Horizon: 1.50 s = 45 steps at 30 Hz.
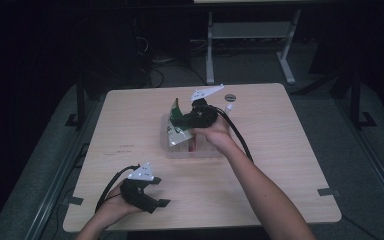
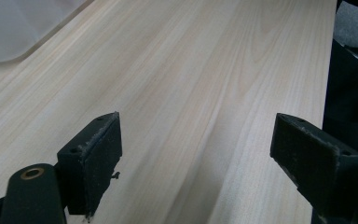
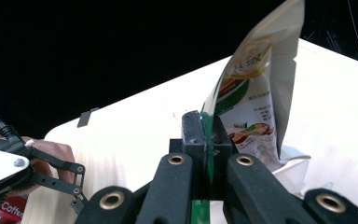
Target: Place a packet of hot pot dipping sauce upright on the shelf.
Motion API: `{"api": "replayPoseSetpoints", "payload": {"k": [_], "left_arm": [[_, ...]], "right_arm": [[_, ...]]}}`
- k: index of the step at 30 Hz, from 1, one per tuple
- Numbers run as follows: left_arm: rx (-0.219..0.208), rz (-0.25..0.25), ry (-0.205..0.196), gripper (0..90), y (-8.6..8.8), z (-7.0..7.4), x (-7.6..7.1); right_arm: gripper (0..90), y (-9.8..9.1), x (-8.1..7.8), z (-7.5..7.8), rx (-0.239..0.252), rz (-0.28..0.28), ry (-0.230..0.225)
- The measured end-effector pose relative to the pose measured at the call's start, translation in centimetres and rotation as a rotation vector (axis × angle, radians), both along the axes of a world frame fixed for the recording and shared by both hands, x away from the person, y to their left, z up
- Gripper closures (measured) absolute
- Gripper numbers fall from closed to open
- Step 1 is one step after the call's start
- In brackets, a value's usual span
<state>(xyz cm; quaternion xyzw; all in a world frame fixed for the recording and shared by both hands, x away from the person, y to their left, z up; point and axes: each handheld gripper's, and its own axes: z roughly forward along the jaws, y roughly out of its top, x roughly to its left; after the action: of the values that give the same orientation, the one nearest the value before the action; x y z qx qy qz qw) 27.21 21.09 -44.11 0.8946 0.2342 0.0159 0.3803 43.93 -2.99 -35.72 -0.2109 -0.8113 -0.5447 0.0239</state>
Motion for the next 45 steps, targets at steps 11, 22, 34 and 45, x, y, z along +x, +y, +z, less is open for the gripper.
{"api": "replayPoseSetpoints", "payload": {"k": [11, 22, 34, 45], "left_arm": [[0.011, -0.005, 0.006, 16.2, 0.0, 0.0, 0.0], [0.013, -0.007, 0.005, 16.2, 0.0, 0.0, 0.1], [0.006, 0.025, 0.008, 16.2, 0.1, 0.2, 0.7], [-0.002, 0.010, 0.003, 16.2, 0.2, 0.2, 0.6]], "right_arm": [[88.6, 0.3, -0.2, 0.1, -0.032, -0.005, -0.013], [60.8, 0.0, -0.5, 0.6, -0.055, -0.060, -0.049], [24.6, -0.3, -2.2, 0.8, -0.283, -0.142, -0.159], [21.4, -1.3, -3.1, 1.7, -0.281, -0.141, -0.157]]}}
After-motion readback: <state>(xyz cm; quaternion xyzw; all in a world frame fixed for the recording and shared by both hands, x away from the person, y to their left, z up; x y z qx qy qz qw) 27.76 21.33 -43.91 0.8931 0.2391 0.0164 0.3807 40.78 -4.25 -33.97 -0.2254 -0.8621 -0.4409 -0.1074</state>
